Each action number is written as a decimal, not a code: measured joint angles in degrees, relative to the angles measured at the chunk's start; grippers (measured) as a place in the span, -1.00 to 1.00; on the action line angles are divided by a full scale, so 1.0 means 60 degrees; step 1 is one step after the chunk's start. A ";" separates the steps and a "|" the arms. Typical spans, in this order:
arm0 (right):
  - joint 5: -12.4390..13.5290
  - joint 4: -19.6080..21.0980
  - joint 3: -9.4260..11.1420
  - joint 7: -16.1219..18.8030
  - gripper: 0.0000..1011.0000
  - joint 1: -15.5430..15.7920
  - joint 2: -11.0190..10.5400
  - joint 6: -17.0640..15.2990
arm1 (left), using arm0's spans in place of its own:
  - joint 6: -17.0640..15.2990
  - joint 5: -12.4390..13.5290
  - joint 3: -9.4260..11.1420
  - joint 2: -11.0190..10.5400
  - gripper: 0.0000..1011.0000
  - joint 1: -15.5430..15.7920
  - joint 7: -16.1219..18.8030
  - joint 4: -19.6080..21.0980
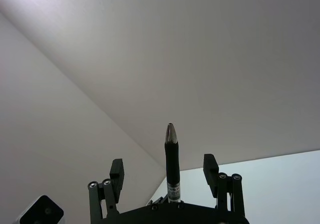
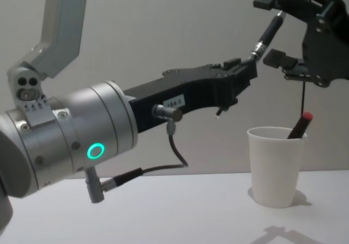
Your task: Place the pen into the pen holder.
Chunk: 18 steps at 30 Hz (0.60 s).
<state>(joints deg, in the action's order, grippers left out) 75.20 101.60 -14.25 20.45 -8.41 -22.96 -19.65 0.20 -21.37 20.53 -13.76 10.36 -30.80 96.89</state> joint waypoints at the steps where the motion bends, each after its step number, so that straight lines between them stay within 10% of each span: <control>1: -0.0014 -0.0005 -0.0013 -0.0006 0.98 -0.0005 0.0008 0.0030 | 0.0000 0.0000 0.0000 0.0000 -0.68 0.0000 0.0000 0.0000; 18: -0.0129 -0.0063 -0.0222 -0.0250 0.98 -0.0045 0.0109 0.0564 | 0.0000 0.0000 0.0000 0.0000 -0.68 0.0000 0.0000 0.0000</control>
<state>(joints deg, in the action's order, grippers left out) 74.42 101.22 -15.58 18.95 -8.68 -22.31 -16.26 0.20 -21.37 20.53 -13.75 10.36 -30.80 96.89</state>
